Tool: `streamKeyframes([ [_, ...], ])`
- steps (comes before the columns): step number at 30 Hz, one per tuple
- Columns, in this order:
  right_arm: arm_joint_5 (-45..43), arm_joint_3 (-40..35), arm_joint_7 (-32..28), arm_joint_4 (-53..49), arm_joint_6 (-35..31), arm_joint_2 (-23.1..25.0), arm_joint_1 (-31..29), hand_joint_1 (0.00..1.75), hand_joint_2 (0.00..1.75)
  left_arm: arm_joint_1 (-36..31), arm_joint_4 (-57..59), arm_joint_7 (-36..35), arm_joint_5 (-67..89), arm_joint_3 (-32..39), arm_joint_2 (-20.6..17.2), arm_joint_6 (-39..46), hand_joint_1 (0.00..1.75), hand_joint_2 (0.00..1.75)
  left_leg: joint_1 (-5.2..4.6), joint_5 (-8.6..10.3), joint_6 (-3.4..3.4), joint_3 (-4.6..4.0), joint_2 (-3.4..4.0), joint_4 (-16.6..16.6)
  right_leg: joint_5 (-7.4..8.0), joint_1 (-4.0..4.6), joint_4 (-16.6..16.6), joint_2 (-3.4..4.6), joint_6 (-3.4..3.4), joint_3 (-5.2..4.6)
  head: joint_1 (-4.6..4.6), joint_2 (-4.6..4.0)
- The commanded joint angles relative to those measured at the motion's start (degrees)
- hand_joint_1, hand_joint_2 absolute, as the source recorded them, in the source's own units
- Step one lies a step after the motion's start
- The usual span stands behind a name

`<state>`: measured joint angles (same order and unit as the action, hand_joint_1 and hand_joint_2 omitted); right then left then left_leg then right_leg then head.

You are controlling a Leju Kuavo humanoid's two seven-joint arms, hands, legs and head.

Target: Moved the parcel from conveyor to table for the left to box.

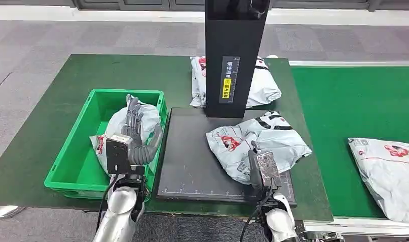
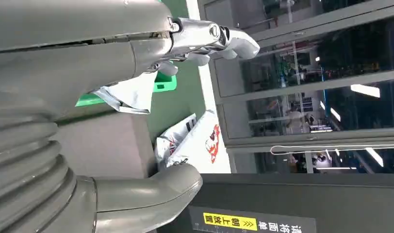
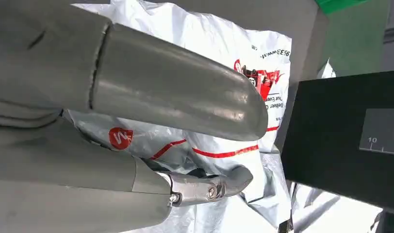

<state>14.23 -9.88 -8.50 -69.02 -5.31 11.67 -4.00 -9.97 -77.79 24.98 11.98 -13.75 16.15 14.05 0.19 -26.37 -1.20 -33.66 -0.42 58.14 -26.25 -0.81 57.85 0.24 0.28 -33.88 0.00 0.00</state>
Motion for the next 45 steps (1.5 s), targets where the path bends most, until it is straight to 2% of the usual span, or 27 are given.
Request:
streamKeyframes([
  [1, -0.18, -1.54, 0.31, 4.82, -0.09, -0.61, -2.0, 0.0, 0.0, -0.86, 1.59, -0.29, 0.02, -0.29, -1.77, 0.02, 0.0, 1.75, 0.01, 0.01, 0.01, 0.14, 0.11, -0.1, 0.04, 0.02, -0.11, 0.06, -0.02, 0.12, 0.0, 0.0],
  [3, -0.18, -1.54, 0.31, 4.82, -0.09, -0.61, -2.0, 0.0, 0.0, -0.86, 1.59, -0.29, 0.02, -0.29, -1.77, 0.02, 0.0, 1.75, 0.06, 0.06, 0.02, 0.37, 0.18, -0.31, 0.12, 0.09, -0.37, 0.08, -0.06, 0.36, 0.0, 0.0],
  [5, -0.18, -1.54, 0.31, 4.82, -0.09, -0.61, -2.0, 0.0, 0.0, -0.86, 1.59, -0.29, 0.02, -0.29, -1.77, 0.02, 0.0, 1.75, 0.02, 0.0, 0.01, 0.15, 0.1, -0.09, 0.04, 0.04, -0.12, 0.06, -0.02, 0.14, 0.0, -0.02],
  [45, -0.18, -1.54, 0.31, 4.82, -0.09, -0.61, -2.0, 0.0, 0.0, -0.86, 1.59, -0.29, 0.02, -0.29, -1.77, 0.02, 0.0, 1.75, 0.02, 0.03, 0.02, 0.2, 0.13, -0.16, 0.07, 0.03, -0.18, 0.07, -0.03, 0.18, 0.0, -0.02],
])
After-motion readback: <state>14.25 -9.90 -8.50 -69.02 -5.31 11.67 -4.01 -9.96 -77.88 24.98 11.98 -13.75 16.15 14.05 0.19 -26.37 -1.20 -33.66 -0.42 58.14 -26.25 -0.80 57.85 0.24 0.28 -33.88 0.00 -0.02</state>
